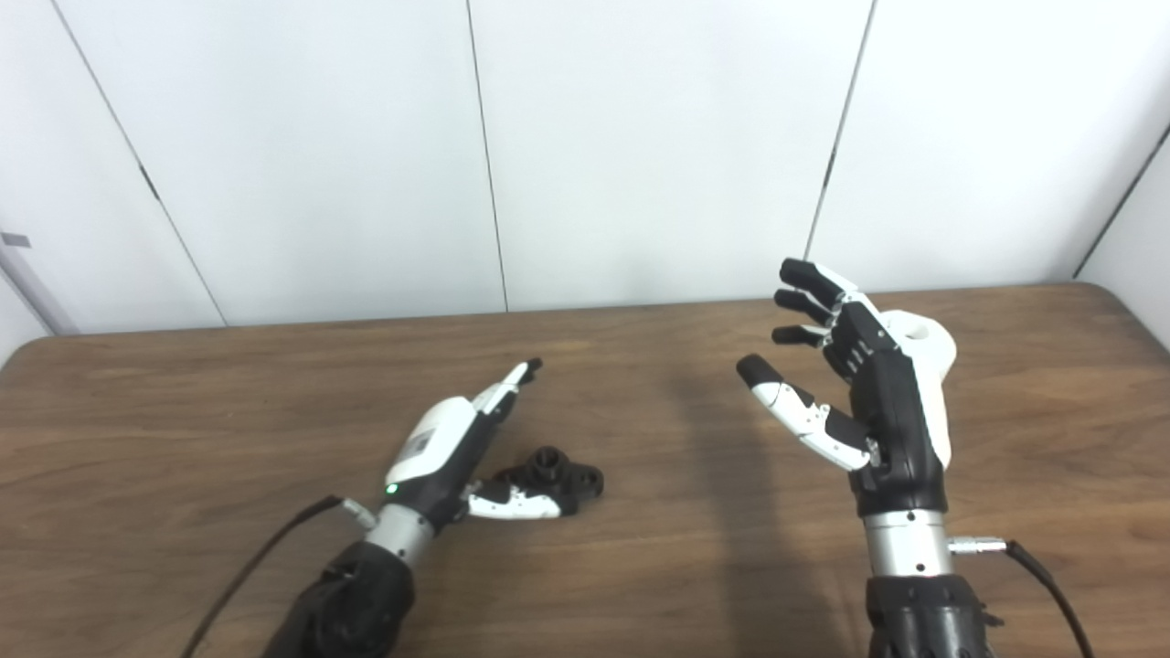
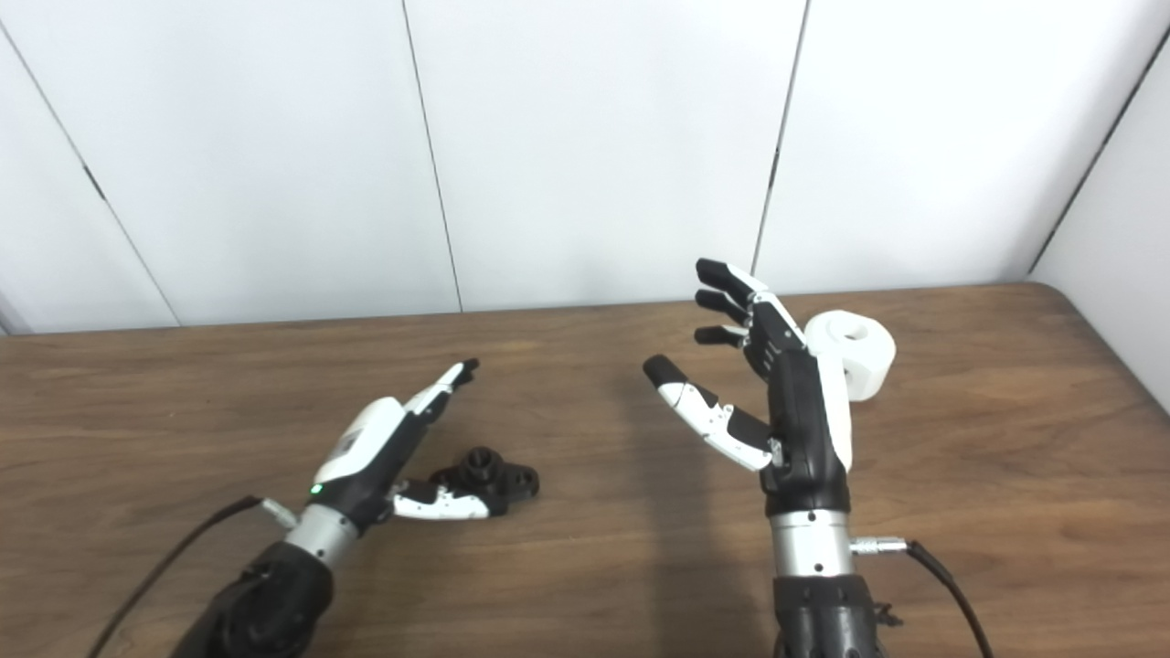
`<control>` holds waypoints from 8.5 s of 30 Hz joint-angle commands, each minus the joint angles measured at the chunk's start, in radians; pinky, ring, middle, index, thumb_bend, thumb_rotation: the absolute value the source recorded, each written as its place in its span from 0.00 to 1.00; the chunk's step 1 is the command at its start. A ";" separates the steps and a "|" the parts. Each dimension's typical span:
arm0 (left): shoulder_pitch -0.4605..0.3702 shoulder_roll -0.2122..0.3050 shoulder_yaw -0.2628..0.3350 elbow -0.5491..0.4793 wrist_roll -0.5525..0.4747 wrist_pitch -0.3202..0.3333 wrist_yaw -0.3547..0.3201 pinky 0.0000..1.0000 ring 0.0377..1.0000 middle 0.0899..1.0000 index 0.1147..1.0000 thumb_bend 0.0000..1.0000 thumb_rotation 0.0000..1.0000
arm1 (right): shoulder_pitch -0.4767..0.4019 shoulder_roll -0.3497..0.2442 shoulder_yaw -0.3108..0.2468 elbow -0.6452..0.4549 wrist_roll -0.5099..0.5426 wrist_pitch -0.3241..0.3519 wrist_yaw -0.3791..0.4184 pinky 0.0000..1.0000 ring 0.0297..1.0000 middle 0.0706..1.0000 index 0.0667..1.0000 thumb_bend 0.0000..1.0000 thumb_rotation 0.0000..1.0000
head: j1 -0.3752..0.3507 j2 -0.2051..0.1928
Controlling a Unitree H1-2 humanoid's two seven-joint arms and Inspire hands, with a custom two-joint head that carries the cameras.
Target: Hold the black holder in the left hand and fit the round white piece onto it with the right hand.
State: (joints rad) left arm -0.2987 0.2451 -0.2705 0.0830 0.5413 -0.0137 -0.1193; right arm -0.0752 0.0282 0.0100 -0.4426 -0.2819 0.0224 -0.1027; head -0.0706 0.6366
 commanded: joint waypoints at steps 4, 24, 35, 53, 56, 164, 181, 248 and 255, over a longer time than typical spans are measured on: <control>-0.021 0.052 0.021 -0.027 0.000 -0.004 -0.017 0.99 0.97 0.96 0.98 1.00 0.28 | -0.014 0.008 -0.007 -0.019 0.016 -0.048 -0.016 0.64 0.77 0.80 0.75 0.46 0.34 | 0.003 0.003; 0.026 0.112 0.037 0.112 0.006 -0.133 0.042 0.91 0.89 0.85 0.65 1.00 0.20 | 0.018 0.005 -0.009 -0.032 0.015 -0.032 -0.016 0.66 0.78 0.80 0.76 0.48 0.35 | -0.003 0.027; 0.028 0.086 0.019 0.109 0.007 -0.117 0.041 0.98 0.92 0.85 0.65 1.00 0.21 | 0.114 -0.018 -0.029 0.023 0.088 -0.048 -0.004 0.73 0.82 0.82 0.79 0.36 0.62 | -0.001 0.030; 0.005 0.066 -0.010 0.138 0.023 -0.116 0.059 0.93 0.91 0.84 0.65 1.00 0.25 | 0.161 -0.025 -0.078 0.070 0.159 -0.050 -0.013 0.74 0.82 0.81 0.79 0.26 0.69 | -0.007 0.033; -0.003 0.062 -0.018 0.148 0.019 -0.110 0.051 0.95 0.92 0.85 0.66 1.00 0.25 | 0.171 -0.023 -0.082 0.072 0.154 -0.047 -0.018 0.75 0.82 0.81 0.79 0.23 0.69 | -0.010 0.035; 0.120 -0.046 -0.097 0.021 0.035 -0.176 0.100 0.98 0.87 0.68 0.42 0.52 0.06 | -0.112 -0.350 -0.236 0.146 -0.168 0.089 -0.019 0.75 0.84 0.86 0.85 0.77 0.31 | -0.233 0.014; 0.121 -0.068 -0.100 0.086 0.036 -0.240 0.133 0.97 0.87 0.68 0.42 0.52 0.06 | -0.185 -0.645 -0.160 0.509 -0.246 -0.049 -0.010 0.66 0.75 0.79 0.77 0.96 0.14 | -0.283 -0.036; 0.153 -0.111 -0.098 0.069 0.047 -0.245 0.133 0.98 0.87 0.68 0.42 0.52 0.05 | -0.367 -0.642 0.052 0.747 -0.344 -0.082 -0.015 0.57 0.69 0.73 0.73 0.66 0.32 | -0.240 -0.061; 0.162 -0.111 -0.094 0.059 0.044 -0.247 0.131 0.97 0.87 0.68 0.42 0.52 0.05 | -0.369 -0.641 0.060 0.759 -0.357 -0.097 -0.038 0.56 0.67 0.70 0.69 0.54 0.32 | -0.237 -0.058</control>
State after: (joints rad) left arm -0.1875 0.1470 -0.3520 0.1281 0.5881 -0.2497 -0.0015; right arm -0.4013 -0.5969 0.0789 0.3286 -0.6363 -0.0474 -0.1107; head -0.3068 0.5768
